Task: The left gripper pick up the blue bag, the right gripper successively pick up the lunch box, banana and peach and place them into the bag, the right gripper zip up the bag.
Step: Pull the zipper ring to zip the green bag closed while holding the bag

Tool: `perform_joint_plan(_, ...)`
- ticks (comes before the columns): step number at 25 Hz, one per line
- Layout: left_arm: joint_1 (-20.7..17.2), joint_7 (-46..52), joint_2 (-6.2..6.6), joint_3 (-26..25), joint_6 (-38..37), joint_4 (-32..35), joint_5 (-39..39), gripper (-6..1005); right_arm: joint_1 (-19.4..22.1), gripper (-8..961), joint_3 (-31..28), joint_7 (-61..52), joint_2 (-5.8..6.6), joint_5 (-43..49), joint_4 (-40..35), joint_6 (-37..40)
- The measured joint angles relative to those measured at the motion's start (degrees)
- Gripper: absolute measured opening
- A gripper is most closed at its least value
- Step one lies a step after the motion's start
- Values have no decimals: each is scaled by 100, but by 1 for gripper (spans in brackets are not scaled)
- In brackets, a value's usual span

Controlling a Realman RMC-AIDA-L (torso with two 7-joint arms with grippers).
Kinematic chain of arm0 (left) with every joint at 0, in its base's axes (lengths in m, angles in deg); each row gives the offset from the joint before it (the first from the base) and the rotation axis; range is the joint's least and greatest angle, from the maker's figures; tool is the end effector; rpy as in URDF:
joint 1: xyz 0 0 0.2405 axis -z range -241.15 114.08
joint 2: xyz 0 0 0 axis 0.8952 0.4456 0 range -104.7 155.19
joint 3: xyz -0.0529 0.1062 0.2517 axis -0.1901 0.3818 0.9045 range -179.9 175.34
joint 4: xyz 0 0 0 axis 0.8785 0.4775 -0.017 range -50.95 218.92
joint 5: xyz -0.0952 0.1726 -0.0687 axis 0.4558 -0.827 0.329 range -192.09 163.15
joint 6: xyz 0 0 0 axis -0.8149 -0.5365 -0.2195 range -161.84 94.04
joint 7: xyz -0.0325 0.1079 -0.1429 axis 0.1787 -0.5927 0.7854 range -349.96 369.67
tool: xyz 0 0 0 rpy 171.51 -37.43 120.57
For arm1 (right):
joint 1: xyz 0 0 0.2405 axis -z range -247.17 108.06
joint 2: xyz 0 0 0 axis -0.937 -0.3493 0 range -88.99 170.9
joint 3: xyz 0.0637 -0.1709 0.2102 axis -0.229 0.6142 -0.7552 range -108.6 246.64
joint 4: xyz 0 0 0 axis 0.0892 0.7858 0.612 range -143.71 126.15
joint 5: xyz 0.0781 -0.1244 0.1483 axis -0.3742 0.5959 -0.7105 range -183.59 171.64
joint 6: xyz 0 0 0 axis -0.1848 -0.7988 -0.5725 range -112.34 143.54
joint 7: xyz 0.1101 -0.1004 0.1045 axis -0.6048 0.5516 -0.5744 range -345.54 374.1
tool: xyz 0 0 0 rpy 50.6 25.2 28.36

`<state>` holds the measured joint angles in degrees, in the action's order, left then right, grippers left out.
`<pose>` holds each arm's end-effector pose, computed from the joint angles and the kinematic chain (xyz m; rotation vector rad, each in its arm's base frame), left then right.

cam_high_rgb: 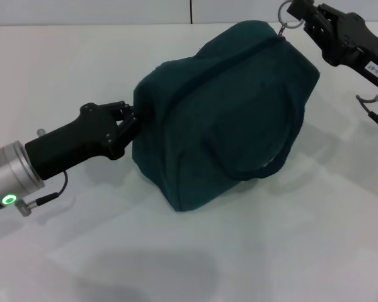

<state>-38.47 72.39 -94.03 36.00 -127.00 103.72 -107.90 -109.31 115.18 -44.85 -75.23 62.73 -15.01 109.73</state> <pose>-0.2655 0.3202 -0.0479 -2.4115 -0.6492 -1.1861 0.1853 0.3880 -0.0204 -2.2338 0.5254 1.5314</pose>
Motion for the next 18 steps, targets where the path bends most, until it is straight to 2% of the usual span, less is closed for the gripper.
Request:
perform_joint_plan(6, 16, -40, -11, -19, 86, 6, 9, 166, 20, 16, 40, -91, 0, -7, 22, -59)
perform_joint_plan(11, 17, 40, -7, -7, -20, 98, 322, 188, 34, 16, 21, -186, 0, -8, 39, -151)
perform_joint_plan(12, 23, 107, -6, 14, -84, 220, 315, 229, 41, 16, 12, -198, 0, -8, 57, -155)
perform_joint_plan(14, 32, 425, -3, 97, -207, 680, 193, 310, 54, 16, 1, -206, 0, -20, 96, -159)
perform_joint_plan(18, 49, 1922, -1, 617, -245, 2220, -20, 480, 66, 16, -1, -225, 0, -63, 170, -161)
